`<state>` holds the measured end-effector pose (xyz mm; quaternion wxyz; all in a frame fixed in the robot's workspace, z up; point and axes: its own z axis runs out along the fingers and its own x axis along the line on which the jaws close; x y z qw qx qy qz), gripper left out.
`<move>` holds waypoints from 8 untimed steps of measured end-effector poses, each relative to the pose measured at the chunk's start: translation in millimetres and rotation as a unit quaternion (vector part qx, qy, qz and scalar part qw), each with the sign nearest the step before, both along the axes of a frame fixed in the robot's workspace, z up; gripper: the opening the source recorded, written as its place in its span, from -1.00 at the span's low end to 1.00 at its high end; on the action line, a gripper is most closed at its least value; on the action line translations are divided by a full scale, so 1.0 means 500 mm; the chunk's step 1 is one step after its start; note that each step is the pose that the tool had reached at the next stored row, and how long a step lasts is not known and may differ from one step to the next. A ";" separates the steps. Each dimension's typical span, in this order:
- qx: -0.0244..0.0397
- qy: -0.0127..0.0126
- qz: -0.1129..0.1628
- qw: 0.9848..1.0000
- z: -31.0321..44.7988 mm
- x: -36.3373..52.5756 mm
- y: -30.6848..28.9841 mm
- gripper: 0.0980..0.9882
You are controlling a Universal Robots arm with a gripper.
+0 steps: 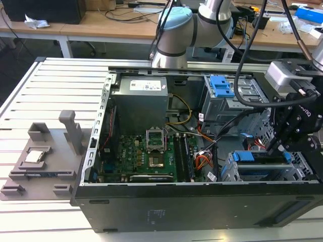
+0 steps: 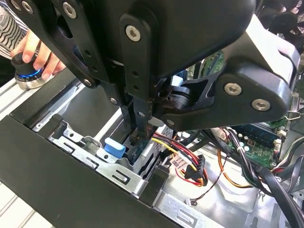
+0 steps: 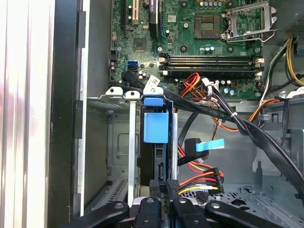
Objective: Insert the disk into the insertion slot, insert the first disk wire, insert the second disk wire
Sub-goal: 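Insert the first disk wire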
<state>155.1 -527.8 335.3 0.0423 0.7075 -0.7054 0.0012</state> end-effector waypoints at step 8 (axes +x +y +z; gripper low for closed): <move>-0.001 0.000 0.000 1.000 0.060 0.000 0.003 -0.68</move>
